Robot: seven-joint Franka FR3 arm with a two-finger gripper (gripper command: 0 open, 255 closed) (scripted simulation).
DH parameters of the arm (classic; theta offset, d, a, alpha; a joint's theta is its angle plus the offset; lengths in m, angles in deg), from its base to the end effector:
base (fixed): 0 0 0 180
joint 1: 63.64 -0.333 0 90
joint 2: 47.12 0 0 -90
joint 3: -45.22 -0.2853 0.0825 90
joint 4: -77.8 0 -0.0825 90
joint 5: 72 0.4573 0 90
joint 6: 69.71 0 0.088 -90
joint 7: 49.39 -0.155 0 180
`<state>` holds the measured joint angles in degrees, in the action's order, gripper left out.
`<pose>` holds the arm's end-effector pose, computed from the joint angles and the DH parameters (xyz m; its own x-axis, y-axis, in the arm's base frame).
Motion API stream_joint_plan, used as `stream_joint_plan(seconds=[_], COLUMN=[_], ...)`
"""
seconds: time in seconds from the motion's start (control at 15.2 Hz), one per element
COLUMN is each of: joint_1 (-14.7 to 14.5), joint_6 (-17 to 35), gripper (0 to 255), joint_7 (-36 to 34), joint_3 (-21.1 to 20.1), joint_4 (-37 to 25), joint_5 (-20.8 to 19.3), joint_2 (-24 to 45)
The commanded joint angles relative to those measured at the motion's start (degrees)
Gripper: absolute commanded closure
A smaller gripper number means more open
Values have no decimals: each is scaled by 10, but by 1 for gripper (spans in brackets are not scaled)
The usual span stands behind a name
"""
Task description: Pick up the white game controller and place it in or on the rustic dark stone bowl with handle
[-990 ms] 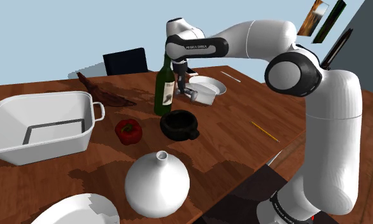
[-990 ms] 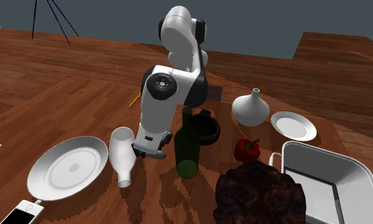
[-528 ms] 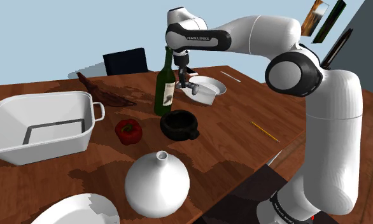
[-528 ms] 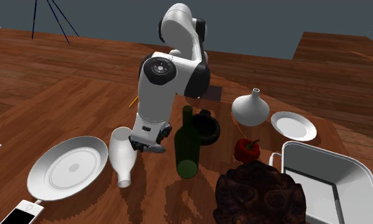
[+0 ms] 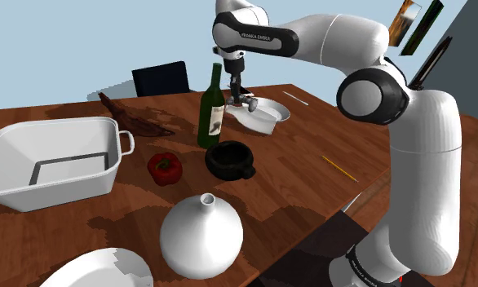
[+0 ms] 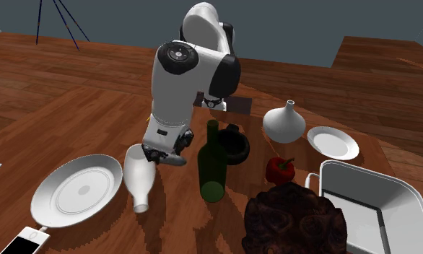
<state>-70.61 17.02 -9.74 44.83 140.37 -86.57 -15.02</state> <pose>0.7492 0.0552 0.4152 0.6664 0.6978 -0.2627 0.7385 -0.6663 0.1033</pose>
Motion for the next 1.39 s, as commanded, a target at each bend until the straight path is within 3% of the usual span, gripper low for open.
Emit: stream_joint_plan(seconds=[0.0,0.07,0.33,0.66,1.32], joint_1=[-1,-1,-25,-55,-112], joint_6=[-16,-21,12,31,43], gripper=[255,255,255,255,255], joint_7=[4,5,-41,-96,-201], joint_3=[0,0,-12,-31,-75], joint_4=[-17,-23,104,213,346], joint_5=[0,0,1,6,27], joint_2=[0,2,-82,-159,-258])
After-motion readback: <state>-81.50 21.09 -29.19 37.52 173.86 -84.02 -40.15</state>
